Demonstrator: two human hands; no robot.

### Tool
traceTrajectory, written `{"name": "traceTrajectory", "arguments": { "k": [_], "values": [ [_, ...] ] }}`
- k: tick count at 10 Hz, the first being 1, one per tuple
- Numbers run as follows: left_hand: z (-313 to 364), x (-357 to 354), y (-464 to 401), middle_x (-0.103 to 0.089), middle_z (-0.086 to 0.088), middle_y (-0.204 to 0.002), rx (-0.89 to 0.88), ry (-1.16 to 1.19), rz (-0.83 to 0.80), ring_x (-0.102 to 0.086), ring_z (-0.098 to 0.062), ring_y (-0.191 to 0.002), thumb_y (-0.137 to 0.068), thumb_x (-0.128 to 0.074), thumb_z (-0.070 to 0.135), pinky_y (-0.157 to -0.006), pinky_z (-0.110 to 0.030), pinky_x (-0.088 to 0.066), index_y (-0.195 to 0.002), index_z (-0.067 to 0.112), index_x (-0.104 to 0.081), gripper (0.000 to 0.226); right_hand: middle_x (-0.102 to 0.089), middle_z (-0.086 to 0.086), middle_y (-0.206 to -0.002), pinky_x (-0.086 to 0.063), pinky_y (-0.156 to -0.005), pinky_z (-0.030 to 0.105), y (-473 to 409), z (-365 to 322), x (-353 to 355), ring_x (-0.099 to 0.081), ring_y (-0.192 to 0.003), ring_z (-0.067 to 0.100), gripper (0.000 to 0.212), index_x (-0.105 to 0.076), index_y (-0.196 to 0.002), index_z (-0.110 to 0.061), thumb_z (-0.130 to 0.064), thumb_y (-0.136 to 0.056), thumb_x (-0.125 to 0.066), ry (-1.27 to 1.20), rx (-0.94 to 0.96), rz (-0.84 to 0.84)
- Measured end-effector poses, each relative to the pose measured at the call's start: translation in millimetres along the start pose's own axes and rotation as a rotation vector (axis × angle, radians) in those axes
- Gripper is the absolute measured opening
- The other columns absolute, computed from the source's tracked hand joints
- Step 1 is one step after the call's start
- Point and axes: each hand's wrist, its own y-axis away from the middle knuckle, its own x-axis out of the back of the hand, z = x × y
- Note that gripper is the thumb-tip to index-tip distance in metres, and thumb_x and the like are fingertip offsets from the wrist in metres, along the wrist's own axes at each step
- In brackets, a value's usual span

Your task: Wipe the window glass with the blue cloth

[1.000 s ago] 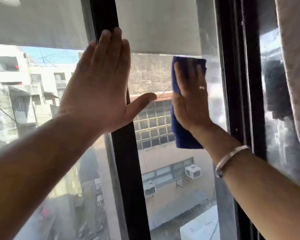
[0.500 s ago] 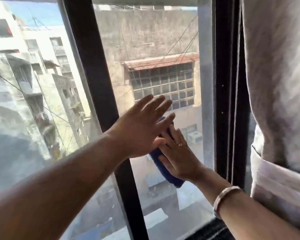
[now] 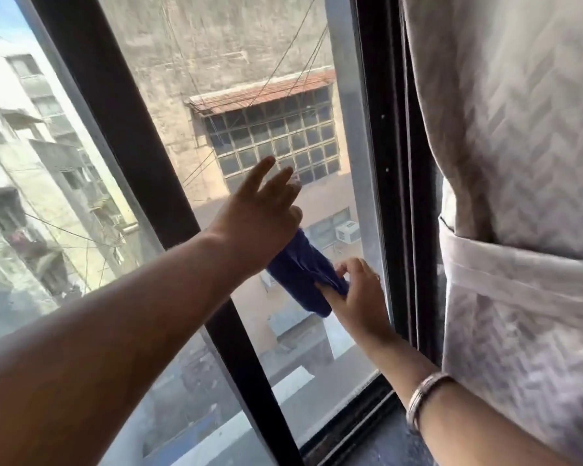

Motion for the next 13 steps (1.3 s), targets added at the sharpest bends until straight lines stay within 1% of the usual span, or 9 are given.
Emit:
{"name": "traceTrajectory", "arguments": {
  "k": [1, 2, 4, 6, 8, 9, 10, 11, 13],
  "values": [
    [5, 7, 8, -0.063, -0.003, -0.126, -0.007, 0.192, 0.095, -0.059, -0.026, -0.120, -0.098, -0.059, 0.024, -0.112, -0.043, -0.038, -0.122, 0.019, -0.057, 0.024, -0.055, -0.016, -0.070, -0.040, -0.056, 0.017, 13, -12, 28, -0.054, -0.061, -0.001, 0.036, -0.046, -0.089, -0.025, -0.028, -0.078, -0.080, -0.054, -0.101, -0.103],
    [32, -4, 23, -0.066, 0.003, -0.112, 0.031, 0.669, 0.111, -0.065, -0.023, -0.096, -0.091, -0.069, 0.023, -0.084, -0.037, -0.052, -0.119, 0.025, -0.057, 0.031, -0.066, -0.011, -0.078, -0.049, -0.060, 0.019, 57, -16, 67, -0.065, -0.068, 0.003, 0.047, -0.048, -0.102, -0.028, -0.025, -0.073, -0.084, -0.096, -0.228, -0.129],
    [204, -46, 57, -0.061, 0.003, -0.081, -0.276, 1.475, -0.336, -0.053, -0.011, -0.075, -0.080, -0.079, 0.022, -0.067, -0.026, -0.039, -0.098, 0.017, -0.071, 0.020, -0.057, -0.018, -0.058, -0.034, -0.053, 0.019, 239, 33, 166, -0.044, -0.055, -0.005, 0.020, -0.061, -0.072, -0.025, -0.036, -0.065, -0.076, 0.015, -0.628, -0.264],
    [429, -44, 108, -0.058, 0.000, -0.083, -0.382, 1.989, -1.088, -0.055, -0.006, -0.069, -0.097, -0.063, 0.004, -0.058, -0.018, -0.053, -0.097, 0.013, -0.064, 0.009, -0.059, -0.009, -0.066, -0.037, -0.056, 0.014, 403, 87, 254, -0.048, -0.060, -0.002, 0.016, -0.065, -0.073, -0.022, -0.014, -0.073, -0.079, 0.142, -1.106, -0.255],
    [662, -52, 157, -0.060, 0.002, -0.083, -0.106, 1.997, -1.137, -0.057, -0.016, -0.080, -0.098, -0.061, 0.003, -0.071, -0.030, -0.052, -0.098, 0.020, -0.064, 0.017, -0.061, 0.005, -0.085, -0.038, -0.057, 0.004, 553, 205, 266, -0.053, -0.079, 0.017, 0.023, -0.066, -0.097, -0.004, 0.002, -0.077, -0.076, 0.211, -1.461, -0.053],
    [761, -89, 181, -0.066, -0.013, -0.102, 0.073, 1.985, -1.117, -0.061, -0.005, -0.086, -0.087, -0.073, 0.007, -0.080, -0.028, -0.048, -0.120, -0.006, -0.062, 0.038, -0.060, 0.010, -0.091, -0.039, -0.055, 0.005, 619, 270, 239, -0.055, -0.085, 0.020, 0.035, -0.062, -0.108, 0.003, 0.002, -0.076, -0.077, 0.180, -1.616, 0.041],
    [840, -127, 198, -0.065, -0.010, -0.107, 0.122, 1.906, -1.127, -0.066, -0.007, -0.097, -0.085, -0.076, 0.015, -0.091, -0.036, -0.048, -0.128, -0.004, -0.059, 0.051, -0.056, 0.011, -0.096, -0.040, -0.057, 0.010, 677, 337, 202, -0.051, -0.088, 0.020, 0.043, -0.058, -0.114, 0.007, 0.002, -0.076, -0.078, 0.167, -1.699, 0.080],
    [874, -154, 196, -0.068, -0.016, -0.109, 0.081, 1.788, -1.052, -0.066, -0.031, -0.106, -0.090, -0.073, 0.007, -0.084, -0.031, -0.048, -0.126, -0.001, -0.063, 0.039, -0.062, 0.016, -0.114, -0.044, -0.081, 0.026, 700, 372, 178, -0.056, -0.099, 0.024, 0.052, -0.055, -0.127, 0.002, -0.008, -0.081, -0.076, 0.195, -1.720, 0.082],
    [824, -136, 171, -0.063, -0.008, -0.139, -0.228, 1.538, -0.885, -0.061, -0.028, -0.125, -0.097, -0.061, 0.021, -0.103, -0.037, -0.047, -0.143, 0.019, -0.053, 0.047, -0.044, 0.015, -0.149, -0.038, -0.111, 0.037, 655, 323, 182, -0.044, -0.135, 0.032, 0.064, -0.031, -0.150, -0.011, -0.021, -0.093, -0.059, 0.532, -1.544, -0.159]
  ]
}}
